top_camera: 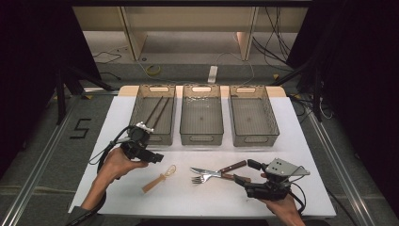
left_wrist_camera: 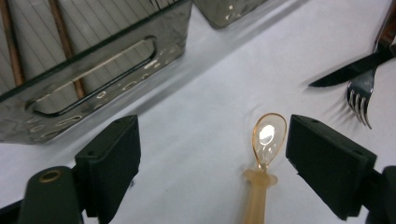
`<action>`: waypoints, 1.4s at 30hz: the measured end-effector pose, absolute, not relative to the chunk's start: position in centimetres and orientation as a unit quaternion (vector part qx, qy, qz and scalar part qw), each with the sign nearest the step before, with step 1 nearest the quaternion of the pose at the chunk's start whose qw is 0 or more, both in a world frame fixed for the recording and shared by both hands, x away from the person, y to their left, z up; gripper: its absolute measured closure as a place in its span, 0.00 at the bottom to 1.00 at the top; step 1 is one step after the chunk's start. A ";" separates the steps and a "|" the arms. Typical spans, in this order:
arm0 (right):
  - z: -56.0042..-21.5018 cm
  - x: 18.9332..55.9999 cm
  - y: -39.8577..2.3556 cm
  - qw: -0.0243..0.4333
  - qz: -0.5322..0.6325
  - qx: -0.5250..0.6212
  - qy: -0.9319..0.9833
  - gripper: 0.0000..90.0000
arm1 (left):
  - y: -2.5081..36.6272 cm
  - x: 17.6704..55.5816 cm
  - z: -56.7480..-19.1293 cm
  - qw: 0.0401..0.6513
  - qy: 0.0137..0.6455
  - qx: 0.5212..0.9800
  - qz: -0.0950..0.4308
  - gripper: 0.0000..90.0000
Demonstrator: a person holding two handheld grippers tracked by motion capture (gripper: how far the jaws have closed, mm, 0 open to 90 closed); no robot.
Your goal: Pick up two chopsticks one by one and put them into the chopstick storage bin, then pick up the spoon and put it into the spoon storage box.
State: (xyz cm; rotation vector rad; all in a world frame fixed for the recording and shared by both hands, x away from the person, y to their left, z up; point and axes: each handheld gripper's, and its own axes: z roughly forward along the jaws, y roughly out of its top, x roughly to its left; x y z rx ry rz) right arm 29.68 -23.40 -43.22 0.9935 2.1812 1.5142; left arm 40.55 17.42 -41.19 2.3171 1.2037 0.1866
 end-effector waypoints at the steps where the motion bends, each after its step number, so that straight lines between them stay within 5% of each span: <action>1: -43.2 29.7 -23.4 0.153 0.528 0.346 0.760 0.28 | 17.4 40.5 -41.2 0.257 0.443 0.857 0.066 0.19; 42: -43.3 29.8 -24.0 0.152 0.531 0.353 0.756 0.28 | 15.5 37.7 -44.1 0.187 0.414 0.890 0.029 0.23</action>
